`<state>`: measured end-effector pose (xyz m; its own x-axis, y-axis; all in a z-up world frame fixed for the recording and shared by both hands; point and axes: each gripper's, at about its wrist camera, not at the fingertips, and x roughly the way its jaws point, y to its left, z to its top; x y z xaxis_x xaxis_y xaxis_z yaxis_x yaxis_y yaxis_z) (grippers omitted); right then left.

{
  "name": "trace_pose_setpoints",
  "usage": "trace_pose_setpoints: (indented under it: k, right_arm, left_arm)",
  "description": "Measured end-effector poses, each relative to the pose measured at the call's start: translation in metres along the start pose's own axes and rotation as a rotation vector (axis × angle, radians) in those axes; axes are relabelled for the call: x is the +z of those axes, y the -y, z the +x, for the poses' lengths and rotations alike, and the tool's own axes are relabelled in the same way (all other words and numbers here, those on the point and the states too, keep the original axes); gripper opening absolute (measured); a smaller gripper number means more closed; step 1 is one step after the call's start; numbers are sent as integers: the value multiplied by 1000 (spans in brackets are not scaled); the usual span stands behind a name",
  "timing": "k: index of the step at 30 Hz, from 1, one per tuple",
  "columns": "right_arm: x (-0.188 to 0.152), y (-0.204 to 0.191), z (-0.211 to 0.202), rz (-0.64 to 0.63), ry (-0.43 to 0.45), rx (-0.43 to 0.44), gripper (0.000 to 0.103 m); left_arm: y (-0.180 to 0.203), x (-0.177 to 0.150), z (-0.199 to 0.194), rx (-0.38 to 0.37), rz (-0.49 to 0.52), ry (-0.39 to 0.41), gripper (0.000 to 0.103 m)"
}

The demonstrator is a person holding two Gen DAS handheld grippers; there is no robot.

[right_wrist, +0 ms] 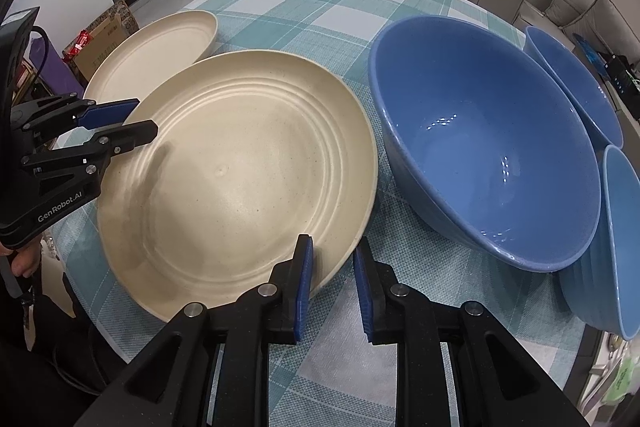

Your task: Organize plates and bowls

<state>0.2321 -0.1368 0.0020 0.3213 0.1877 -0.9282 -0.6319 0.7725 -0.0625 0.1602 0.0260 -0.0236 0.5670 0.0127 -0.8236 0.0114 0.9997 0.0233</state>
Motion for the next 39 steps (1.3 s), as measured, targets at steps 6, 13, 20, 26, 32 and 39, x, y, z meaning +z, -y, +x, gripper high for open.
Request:
trace_pose_setpoints:
  k: [6, 13, 20, 26, 32, 39]
  right_arm:
    - [0, -1, 0, -4, 2, 18, 29]
    - [1, -2, -6, -7, 20, 32, 47]
    - [2, -1, -20, -13, 51, 63, 74]
    - [3, -6, -29, -21, 62, 102, 85]
    - [6, -13, -37, -35, 72, 114, 86]
    - [13, -17, -48, -47, 97, 137, 89]
  left_arm:
    - [-1, 0, 0, -24, -14, 0, 37]
    - [-2, -1, -5, -54, -21, 13, 56]
    - [-16, 1, -12, -30, -74, 29, 56]
    - [-29, 1, -18, -13, -119, 53, 63]
    - [-39, -1, -28, 15, -138, 91, 79]
    - [-47, -2, -36, 31, -152, 113, 81]
